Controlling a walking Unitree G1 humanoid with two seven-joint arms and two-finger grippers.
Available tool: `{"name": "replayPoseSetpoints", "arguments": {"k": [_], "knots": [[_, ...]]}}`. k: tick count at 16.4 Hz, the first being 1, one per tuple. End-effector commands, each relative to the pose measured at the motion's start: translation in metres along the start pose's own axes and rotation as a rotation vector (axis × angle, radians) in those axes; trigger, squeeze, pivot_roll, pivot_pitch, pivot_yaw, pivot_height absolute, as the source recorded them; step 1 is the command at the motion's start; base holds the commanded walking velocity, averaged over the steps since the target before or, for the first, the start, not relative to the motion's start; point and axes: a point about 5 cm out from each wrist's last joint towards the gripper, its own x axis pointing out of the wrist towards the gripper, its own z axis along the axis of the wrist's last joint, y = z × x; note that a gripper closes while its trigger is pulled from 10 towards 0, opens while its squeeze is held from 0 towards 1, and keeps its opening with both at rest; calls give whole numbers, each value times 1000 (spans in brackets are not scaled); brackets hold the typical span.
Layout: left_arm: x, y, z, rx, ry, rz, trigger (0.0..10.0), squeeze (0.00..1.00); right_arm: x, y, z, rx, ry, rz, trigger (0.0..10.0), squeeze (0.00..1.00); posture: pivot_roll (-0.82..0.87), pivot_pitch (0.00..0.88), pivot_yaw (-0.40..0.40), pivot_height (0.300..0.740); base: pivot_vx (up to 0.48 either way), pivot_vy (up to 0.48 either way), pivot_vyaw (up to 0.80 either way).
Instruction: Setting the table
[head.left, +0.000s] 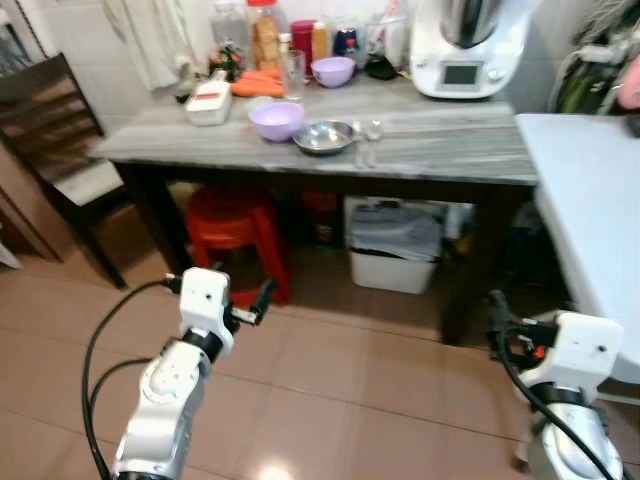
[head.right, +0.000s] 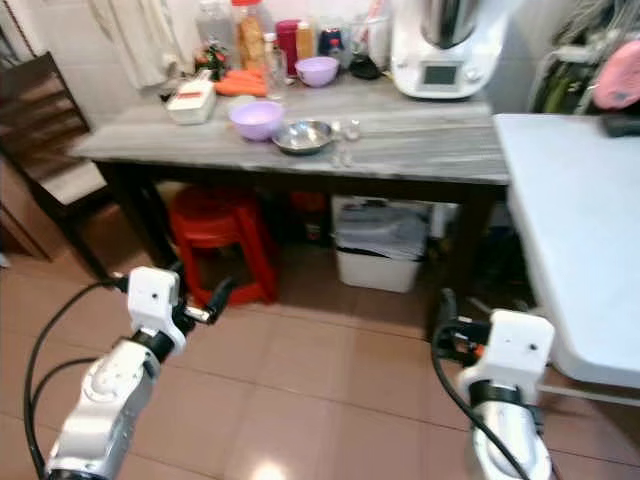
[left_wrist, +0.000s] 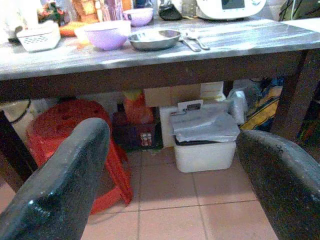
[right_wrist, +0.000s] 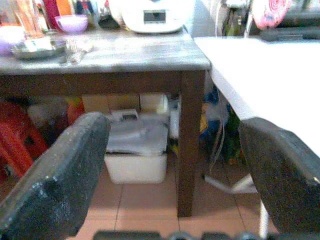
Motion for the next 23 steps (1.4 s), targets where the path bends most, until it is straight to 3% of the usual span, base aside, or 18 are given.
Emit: {"name": "replayPoseSetpoints", "arguments": {"k": [1, 4, 23], "knots": [[-1, 6, 3, 8, -7, 10, 10000, 0, 1, 4, 2, 5, -2, 12, 10000, 0, -67, 0, 95, 740, 0, -394, -556], [0, 5, 2, -25, 0, 20, 10000, 0, 2, 4, 2, 4, -4, 11, 10000, 0, -69, 0, 95, 740, 0, -390, -154], [4, 2, 6, -13, -1, -9, 10000, 0, 3, 10, 0, 12, -12, 7, 10000, 0, -57, 0, 112, 740, 0, -377, 0]]}}
